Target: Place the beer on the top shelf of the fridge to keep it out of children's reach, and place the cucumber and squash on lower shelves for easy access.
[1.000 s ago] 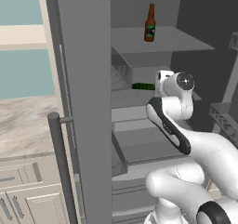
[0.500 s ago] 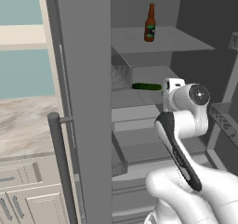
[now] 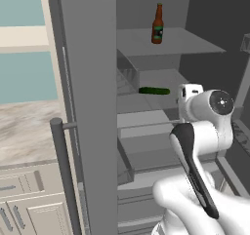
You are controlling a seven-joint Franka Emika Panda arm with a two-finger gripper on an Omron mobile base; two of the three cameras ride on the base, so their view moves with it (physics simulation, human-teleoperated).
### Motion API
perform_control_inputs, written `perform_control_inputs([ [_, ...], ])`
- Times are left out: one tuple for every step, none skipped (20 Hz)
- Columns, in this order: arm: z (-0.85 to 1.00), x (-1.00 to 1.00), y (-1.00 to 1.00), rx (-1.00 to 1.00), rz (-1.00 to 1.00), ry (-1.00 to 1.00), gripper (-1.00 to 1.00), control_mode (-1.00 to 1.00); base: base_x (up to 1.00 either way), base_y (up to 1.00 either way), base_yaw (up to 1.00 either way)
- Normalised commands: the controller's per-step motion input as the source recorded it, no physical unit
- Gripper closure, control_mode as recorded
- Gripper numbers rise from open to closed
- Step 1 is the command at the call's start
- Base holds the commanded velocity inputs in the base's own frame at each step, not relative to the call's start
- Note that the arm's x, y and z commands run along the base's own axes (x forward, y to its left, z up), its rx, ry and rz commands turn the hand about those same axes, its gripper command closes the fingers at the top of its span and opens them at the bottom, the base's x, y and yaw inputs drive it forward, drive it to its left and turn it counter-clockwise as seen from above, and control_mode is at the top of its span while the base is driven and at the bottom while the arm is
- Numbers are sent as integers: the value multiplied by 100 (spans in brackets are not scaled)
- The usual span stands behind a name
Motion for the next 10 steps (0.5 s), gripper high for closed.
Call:
perform_control_inputs([
  [18,-62,0,-2,0,0,-100,-100,0,0,0],
  [20,-64,0,-1,0,0,-100,-100,0,0,0],
  [21,-64,0,-1,0,0,-100,-100,0,0,0],
  [22,-64,0,0,0,0,-100,-100,0,0,0],
  [24,-64,0,-1,0,0,-100,-100,0,0,0],
  [24,-59,0,-1,0,0,-100,-100,0,0,0],
  [24,-58,0,-1,0,0,-100,-100,0,0,0],
  [19,-56,0,0,0,0,-100,-100,0,0,0],
  [17,-56,0,0,0,0,-100,-100,0,0,0],
  [13,-58,0,0,1,0,-100,-100,0,0,0],
])
